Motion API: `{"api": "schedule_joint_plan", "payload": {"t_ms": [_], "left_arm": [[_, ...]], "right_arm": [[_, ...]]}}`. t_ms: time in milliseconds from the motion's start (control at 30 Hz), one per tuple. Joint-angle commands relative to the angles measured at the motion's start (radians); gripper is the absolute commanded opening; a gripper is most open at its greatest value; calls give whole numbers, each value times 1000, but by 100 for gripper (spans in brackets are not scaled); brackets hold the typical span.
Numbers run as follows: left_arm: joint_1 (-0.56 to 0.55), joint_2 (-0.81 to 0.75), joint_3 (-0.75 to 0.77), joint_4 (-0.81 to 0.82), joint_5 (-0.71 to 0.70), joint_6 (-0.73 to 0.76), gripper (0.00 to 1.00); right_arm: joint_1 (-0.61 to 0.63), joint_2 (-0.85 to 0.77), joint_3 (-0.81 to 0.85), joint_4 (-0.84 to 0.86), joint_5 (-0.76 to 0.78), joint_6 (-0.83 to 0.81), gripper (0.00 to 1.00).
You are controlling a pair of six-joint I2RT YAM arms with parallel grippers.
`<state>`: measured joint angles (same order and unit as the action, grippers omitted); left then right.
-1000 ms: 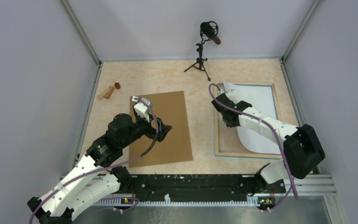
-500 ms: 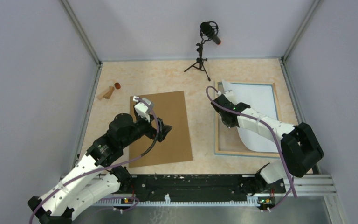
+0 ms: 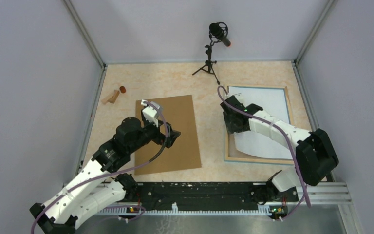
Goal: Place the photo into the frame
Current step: Turn over the photo from the photo frame.
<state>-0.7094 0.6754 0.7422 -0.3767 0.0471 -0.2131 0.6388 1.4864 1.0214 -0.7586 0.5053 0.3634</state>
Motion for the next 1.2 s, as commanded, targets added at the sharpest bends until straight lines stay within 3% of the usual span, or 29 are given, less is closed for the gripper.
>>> {"api": "schedule_joint_plan", "payload": {"t_ms": [0,67,167,433,600,800,967,1167], "left_arm": [[0,18,-3,18,5,8,98],[3,35,-3,16,0,4,98],[8,63,-1,14,-15,-2,98],[9,160,-1,-18,-125,-57,98],[10,230,-4,-39,-204,-116,98],[46,318,25,-160,-429,-266,98],[204,317,-36,-213,-404,-420,98],[359,244,-128,-169,-485,-534,98]], "right_arm": [[4,-132,36,12,-216,93,77],[4,-166,18,36,-282,175,80],[5,-218,-75,169,-451,282,97],[20,-356,-409,639,-713,450,99],[110,-309,-387,611,-618,409,99],[225,-158,-367,694,-535,532,99],[249,-33,-414,962,-609,606,99],[248,55,-374,965,-604,560,99]]}}
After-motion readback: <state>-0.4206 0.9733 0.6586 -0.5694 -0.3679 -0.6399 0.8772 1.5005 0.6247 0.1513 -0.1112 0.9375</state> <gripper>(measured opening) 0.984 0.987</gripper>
